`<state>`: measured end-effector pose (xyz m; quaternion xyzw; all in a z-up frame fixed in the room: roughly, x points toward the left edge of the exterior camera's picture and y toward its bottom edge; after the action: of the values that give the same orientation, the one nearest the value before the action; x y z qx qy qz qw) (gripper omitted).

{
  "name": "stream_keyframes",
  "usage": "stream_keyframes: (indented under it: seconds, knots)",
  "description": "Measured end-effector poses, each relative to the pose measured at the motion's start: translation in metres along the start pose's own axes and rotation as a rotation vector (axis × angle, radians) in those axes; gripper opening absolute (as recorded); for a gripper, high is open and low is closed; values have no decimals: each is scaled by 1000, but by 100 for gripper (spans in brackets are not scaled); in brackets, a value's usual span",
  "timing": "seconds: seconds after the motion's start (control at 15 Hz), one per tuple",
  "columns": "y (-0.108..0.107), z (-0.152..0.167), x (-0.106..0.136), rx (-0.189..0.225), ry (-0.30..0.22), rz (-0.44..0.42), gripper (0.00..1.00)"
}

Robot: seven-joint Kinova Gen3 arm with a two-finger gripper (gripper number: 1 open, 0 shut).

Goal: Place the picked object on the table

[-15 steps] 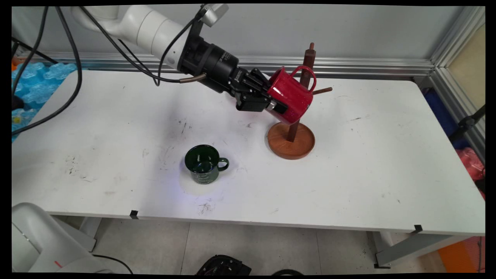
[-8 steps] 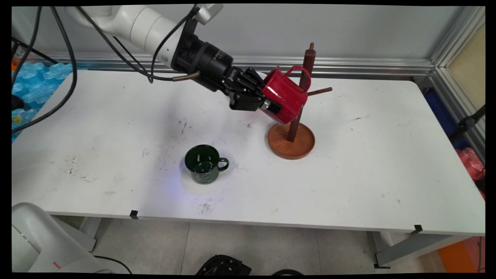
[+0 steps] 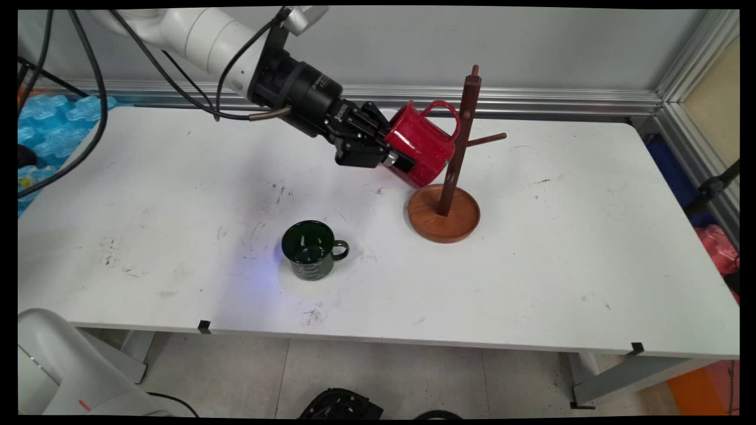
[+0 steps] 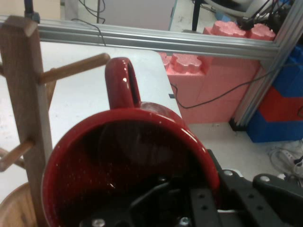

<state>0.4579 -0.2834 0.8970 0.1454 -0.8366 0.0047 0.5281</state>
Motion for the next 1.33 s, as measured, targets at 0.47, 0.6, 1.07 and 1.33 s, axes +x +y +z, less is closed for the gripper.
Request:
stream_keyframes:
  seconds: [0.47, 0.6, 1.07, 1.33]
  knots:
    - [-5, -15, -4, 1, -29, 14, 0]
    - [-6, -20, -6, 1, -40, 18, 0]
    - [-11, -34, -13, 2, -87, 40, 0]
    - [-14, -40, -17, 5, -115, 54, 0]
